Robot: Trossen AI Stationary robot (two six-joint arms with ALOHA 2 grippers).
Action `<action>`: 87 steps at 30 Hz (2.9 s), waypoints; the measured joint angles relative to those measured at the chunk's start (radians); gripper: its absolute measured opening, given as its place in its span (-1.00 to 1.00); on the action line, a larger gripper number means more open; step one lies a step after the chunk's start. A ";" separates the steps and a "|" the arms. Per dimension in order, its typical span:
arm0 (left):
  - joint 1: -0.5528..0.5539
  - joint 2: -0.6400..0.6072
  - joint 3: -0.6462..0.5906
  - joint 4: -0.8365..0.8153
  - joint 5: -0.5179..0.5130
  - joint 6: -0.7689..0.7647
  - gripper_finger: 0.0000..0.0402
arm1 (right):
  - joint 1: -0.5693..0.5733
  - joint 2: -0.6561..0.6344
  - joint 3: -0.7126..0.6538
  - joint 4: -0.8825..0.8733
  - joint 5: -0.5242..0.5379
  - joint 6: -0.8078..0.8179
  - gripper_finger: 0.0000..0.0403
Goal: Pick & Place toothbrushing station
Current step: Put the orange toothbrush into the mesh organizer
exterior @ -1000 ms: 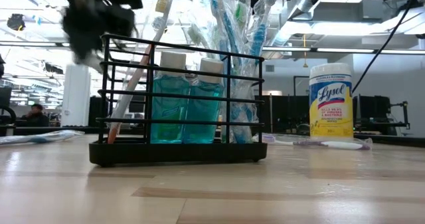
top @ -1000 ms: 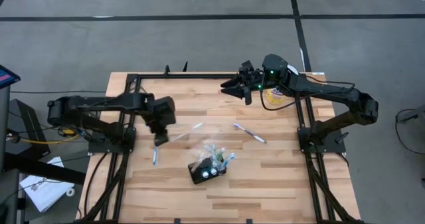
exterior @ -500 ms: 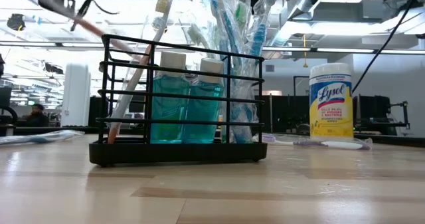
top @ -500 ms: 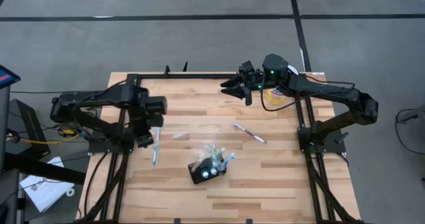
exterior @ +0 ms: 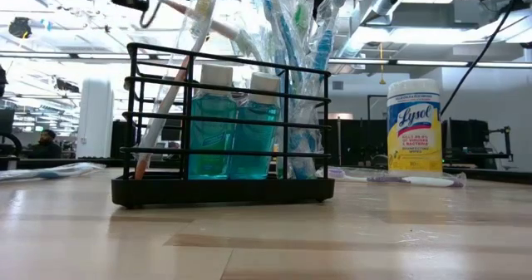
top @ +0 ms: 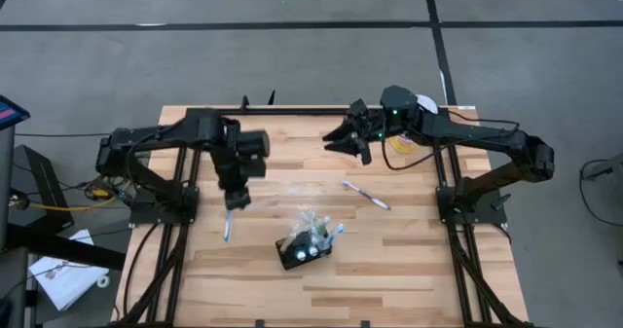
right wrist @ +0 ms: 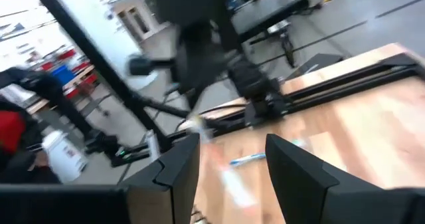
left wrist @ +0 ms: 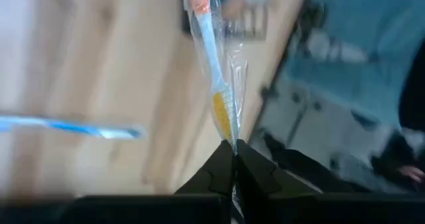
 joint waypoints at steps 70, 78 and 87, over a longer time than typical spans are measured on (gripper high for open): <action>0.098 -0.127 0.027 0.657 -0.348 -0.151 -1.00 | -0.061 0.244 0.235 0.255 0.082 0.294 -0.19; 0.095 -0.119 0.027 0.665 -0.377 -0.141 -1.00 | -0.061 0.244 0.235 0.280 0.082 0.292 -0.55; 0.154 -0.149 0.027 0.619 -0.401 -0.114 -1.00 | -0.061 0.243 0.235 0.292 -0.006 0.296 -0.63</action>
